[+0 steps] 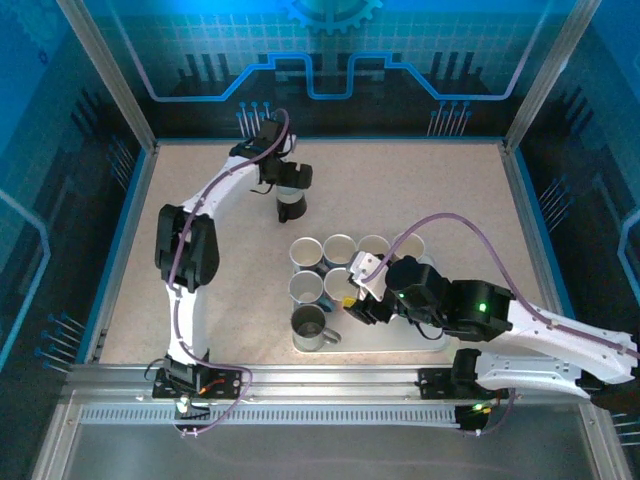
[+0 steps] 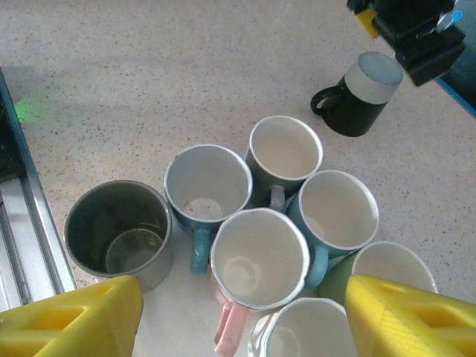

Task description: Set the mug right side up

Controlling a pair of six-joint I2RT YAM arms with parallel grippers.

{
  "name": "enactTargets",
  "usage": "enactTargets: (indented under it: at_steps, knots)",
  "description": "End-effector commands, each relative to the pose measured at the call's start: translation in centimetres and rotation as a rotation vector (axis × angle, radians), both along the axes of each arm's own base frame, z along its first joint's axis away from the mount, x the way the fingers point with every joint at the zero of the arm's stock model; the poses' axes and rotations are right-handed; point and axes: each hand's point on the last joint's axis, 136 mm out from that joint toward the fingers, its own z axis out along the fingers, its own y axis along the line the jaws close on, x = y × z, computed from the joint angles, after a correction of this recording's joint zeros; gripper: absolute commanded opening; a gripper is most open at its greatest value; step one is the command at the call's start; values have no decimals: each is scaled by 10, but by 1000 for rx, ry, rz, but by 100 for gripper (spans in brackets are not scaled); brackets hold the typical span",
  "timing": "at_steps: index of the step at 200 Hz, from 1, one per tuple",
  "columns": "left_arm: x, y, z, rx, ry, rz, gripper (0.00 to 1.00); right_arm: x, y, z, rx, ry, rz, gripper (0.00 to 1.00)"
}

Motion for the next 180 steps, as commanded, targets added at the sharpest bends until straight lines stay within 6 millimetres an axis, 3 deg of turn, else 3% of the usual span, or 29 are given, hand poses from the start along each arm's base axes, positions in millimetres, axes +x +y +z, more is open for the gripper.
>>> enactTargets:
  at_steps: [1, 58, 104, 128, 180]
  knots:
    - [0, -6, -16, -28, 55, -6, 99, 7, -2, 4, 9, -34, -18, 74]
    - [0, -5, -57, -29, 133, 27, 97, 10, 5, -5, -11, -17, -14, 75]
    - [-7, -6, -53, -55, 126, 39, 62, 13, 6, -7, -9, -14, -24, 74]
    - [-9, -2, -22, -59, 52, 47, 49, 13, 7, -4, 1, -10, -26, 73]
    - [-42, 11, 105, -139, -186, 65, 47, 15, 3, 10, 69, -2, -69, 70]
